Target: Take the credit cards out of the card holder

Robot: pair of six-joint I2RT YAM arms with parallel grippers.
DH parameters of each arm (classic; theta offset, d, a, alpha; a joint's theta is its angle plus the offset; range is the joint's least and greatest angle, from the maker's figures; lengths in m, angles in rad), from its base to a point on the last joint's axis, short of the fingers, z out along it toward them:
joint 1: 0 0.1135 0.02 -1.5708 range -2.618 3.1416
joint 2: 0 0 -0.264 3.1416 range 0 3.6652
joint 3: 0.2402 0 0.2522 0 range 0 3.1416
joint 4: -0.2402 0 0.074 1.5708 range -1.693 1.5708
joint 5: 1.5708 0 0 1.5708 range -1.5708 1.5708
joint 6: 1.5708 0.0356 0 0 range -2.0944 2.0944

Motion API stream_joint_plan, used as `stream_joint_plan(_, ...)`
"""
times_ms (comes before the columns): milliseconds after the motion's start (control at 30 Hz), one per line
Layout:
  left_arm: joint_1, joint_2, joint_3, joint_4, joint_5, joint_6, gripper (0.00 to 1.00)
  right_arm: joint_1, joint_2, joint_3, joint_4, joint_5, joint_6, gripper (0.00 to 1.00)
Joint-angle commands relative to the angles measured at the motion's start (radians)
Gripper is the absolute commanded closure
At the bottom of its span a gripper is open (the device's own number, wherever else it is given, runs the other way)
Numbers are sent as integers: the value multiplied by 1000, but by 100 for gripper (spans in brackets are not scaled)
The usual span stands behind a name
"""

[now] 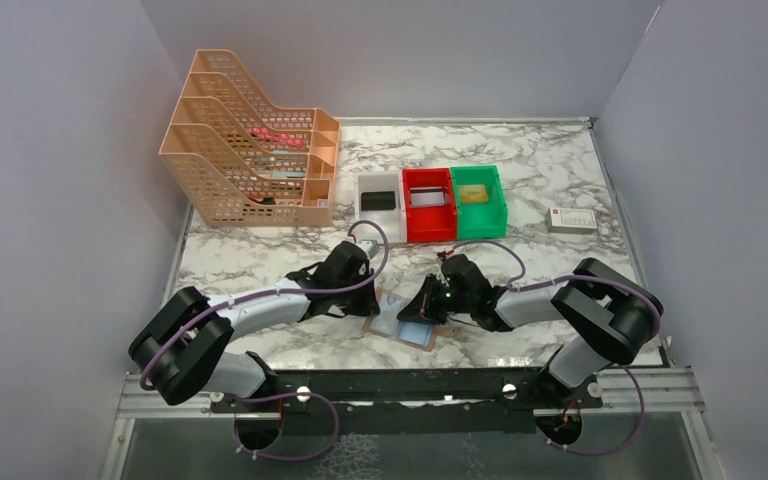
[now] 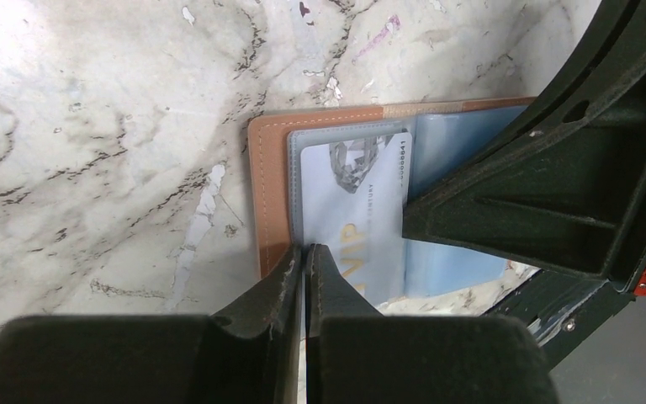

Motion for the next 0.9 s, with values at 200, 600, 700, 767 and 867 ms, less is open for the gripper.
stream_joint_plan(200, -19, -24, -19, -25, -60, -30, 100, -5, -78, -27, -100, 45, -44, 99)
stream_joint_plan(600, -19, -68, -48, -5, -47, -79, 100, -5, -77, 44, -206, 42, -128, 85)
stream_joint_plan(700, -18, -89, -72, 24, -29, -106, 100, -4, -54, 65, -214, 40, -142, 77)
stream_joint_plan(767, -19, -104, -87, 38, -19, -126, 100, -4, -43, 69, -205, 33, -143, 75)
stream_joint_plan(867, -20, -124, -110, 53, -9, -155, 100, -4, -26, 71, -196, 31, -138, 74)
